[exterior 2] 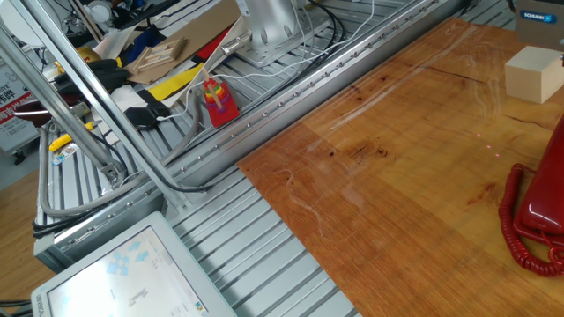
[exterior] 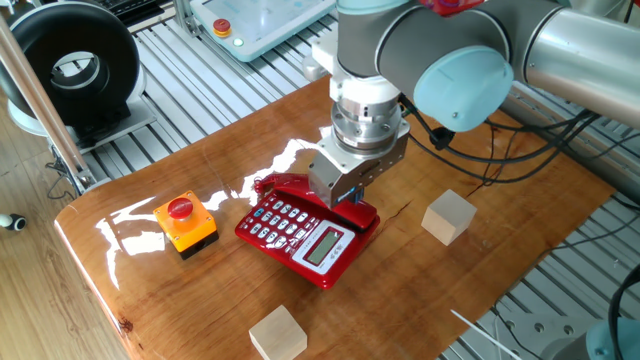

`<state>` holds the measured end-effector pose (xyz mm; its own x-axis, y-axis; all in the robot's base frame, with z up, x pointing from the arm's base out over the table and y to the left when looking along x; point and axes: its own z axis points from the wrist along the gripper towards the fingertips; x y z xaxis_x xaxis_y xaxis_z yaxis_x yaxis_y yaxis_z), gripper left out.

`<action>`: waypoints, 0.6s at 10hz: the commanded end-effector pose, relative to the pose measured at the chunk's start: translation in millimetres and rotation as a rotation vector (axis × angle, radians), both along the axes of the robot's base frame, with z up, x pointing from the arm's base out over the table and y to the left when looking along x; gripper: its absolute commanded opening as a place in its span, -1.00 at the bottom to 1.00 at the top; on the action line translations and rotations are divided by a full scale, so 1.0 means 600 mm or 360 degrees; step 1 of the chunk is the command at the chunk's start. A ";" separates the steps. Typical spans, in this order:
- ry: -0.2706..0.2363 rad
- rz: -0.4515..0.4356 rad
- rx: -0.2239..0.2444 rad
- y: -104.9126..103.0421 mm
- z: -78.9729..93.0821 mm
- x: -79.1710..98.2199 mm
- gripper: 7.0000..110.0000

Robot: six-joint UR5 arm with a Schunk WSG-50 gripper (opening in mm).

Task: Place the handset of the telephone on the corresponding phone cradle

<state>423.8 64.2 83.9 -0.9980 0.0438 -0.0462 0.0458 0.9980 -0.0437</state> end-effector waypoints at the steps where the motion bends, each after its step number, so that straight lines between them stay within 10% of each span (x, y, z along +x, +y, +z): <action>1: -0.0143 -0.0021 0.0033 0.007 0.005 0.038 -1.00; 6: -0.0176 0.0026 0.0075 0.019 0.006 0.046 -1.00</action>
<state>448.2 68.8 86.0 -0.9889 0.0412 -0.1428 0.0448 0.9988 -0.0220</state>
